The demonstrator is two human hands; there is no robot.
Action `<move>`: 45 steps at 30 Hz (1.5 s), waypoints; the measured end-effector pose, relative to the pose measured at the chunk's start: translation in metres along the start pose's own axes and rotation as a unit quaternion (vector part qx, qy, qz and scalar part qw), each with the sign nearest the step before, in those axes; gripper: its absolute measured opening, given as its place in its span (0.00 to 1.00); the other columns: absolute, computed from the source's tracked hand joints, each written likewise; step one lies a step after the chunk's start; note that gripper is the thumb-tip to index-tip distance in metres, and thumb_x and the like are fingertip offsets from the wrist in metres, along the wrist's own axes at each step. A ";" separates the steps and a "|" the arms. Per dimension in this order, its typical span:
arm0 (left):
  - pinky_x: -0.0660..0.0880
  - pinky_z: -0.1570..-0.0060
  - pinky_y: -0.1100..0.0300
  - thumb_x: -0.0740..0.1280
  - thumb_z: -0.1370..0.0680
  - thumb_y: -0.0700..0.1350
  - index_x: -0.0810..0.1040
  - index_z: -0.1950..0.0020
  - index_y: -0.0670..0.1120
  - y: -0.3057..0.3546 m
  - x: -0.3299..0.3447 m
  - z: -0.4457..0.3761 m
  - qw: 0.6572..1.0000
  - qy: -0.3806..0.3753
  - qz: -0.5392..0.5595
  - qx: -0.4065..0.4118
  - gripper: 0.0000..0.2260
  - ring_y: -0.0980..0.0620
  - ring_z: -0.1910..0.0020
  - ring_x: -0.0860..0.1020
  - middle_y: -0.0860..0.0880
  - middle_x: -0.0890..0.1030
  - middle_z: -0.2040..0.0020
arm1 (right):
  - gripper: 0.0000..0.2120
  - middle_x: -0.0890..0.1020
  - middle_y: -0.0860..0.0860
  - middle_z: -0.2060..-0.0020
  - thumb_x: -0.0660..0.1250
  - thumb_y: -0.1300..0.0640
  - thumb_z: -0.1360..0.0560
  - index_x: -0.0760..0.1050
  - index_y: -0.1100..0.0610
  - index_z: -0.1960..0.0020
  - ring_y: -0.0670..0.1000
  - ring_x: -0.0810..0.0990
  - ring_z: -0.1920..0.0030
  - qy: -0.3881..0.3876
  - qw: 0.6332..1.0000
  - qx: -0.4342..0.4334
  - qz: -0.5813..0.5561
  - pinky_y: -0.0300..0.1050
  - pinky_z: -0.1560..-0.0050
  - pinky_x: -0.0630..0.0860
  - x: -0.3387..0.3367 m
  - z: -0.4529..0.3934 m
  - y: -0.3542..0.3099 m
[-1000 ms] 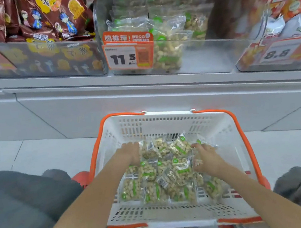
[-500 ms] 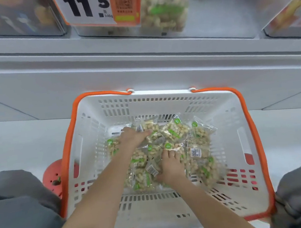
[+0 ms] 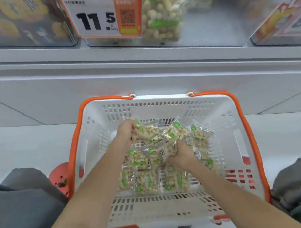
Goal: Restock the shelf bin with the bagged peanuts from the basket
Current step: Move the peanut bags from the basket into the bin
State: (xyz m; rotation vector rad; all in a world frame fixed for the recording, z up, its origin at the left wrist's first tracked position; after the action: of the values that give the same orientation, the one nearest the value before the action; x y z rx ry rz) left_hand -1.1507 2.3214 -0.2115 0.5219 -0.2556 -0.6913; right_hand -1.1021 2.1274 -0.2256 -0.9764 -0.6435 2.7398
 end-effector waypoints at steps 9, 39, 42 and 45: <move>0.76 0.52 0.34 0.55 0.27 0.31 0.69 0.66 0.43 0.089 0.016 0.123 0.962 -0.258 -0.092 -0.016 0.11 0.49 0.60 0.74 0.48 0.70 0.68 | 0.17 0.75 0.47 0.66 0.78 0.57 0.33 0.68 0.53 0.59 0.45 0.73 0.67 0.129 0.976 -0.138 -0.106 0.36 0.69 0.71 -0.117 0.071 -0.054; 0.72 0.42 0.34 0.72 0.36 0.63 0.80 0.39 0.45 0.094 0.042 0.213 0.896 -0.420 0.103 0.098 0.32 0.40 0.40 0.77 0.41 0.78 0.38 | 0.32 0.53 0.52 0.22 0.45 0.33 0.22 0.51 0.46 0.22 0.57 0.49 0.23 0.284 0.752 -0.497 0.327 0.59 0.29 0.53 -0.162 0.163 -0.093; 0.78 0.50 0.42 0.79 0.37 0.48 0.84 0.47 0.47 0.087 0.042 0.216 0.905 -0.391 0.021 0.169 0.19 0.45 0.47 0.82 0.44 0.83 0.46 | 0.29 0.46 0.48 0.22 0.43 0.38 0.19 0.44 0.47 0.22 0.54 0.43 0.22 0.246 0.773 -0.502 0.300 0.52 0.29 0.50 -0.157 0.165 -0.091; 0.81 0.57 0.49 0.72 0.35 0.36 0.84 0.57 0.42 0.085 0.041 0.218 0.925 -0.331 0.025 0.184 0.08 0.44 0.57 0.84 0.41 0.84 0.56 | 0.27 0.43 0.41 0.23 0.43 0.42 0.18 0.40 0.44 0.22 0.48 0.40 0.23 0.198 0.798 -0.531 0.206 0.47 0.26 0.47 -0.157 0.166 -0.096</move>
State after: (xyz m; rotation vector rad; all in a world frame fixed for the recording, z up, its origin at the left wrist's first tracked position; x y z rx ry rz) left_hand -1.1592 2.2688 0.0196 0.6226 -1.0463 -0.7573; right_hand -1.0851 2.1111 0.0206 -2.0008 -2.1769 2.1515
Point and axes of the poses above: each hand's wrist, its own z-axis away from the middle knuckle, its own x-axis out of the palm, y = z × x, the point moved 2 cm from there along -z, towards the middle knuckle
